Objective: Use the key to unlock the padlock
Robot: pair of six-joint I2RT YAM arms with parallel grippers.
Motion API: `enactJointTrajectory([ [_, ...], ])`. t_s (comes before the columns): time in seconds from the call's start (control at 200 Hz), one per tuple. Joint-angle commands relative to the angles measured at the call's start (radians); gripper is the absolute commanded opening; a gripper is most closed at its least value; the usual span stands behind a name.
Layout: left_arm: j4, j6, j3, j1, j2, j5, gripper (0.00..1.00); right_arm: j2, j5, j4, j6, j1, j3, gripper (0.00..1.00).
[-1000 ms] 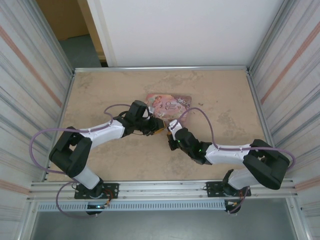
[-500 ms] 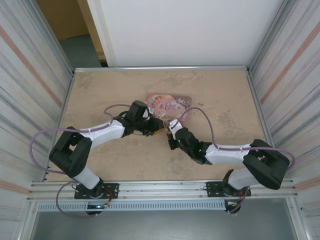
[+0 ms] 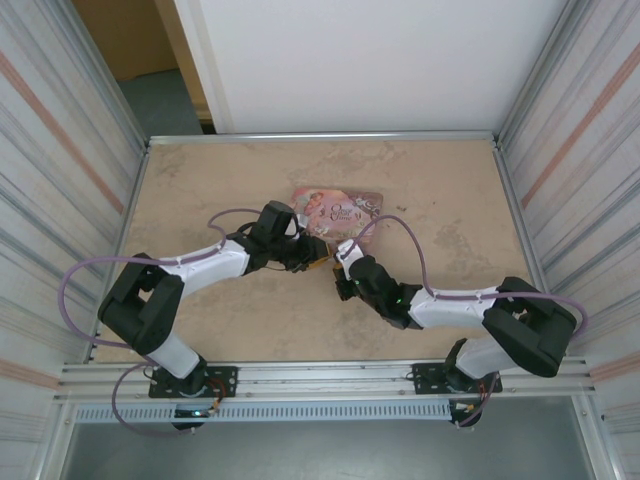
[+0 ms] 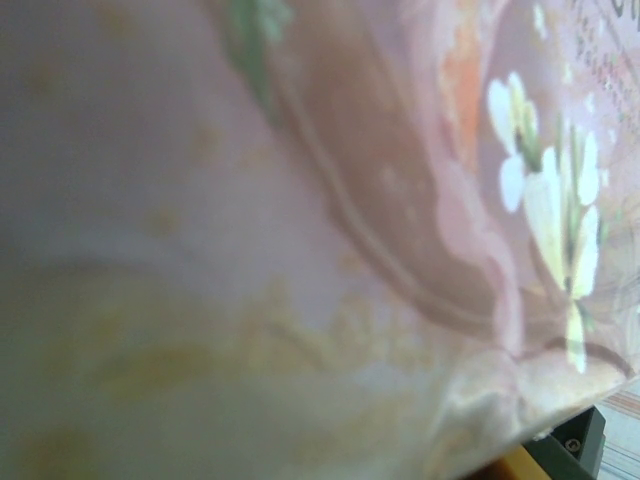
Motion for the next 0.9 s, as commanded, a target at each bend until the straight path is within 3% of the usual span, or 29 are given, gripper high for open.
enactJointTrajectory([
  [0.0, 0.034, -0.007, 0.029, 0.004, -0.037, 0.047, 0.05, 0.009, 0.007, 0.031, 0.004, 0.007, 0.024, 0.0],
  [0.892, -0.006, -0.004, 0.047, -0.002, -0.054, 0.084, 0.05, 0.017, 0.066, 0.177, -0.035, 0.018, 0.01, 0.0],
])
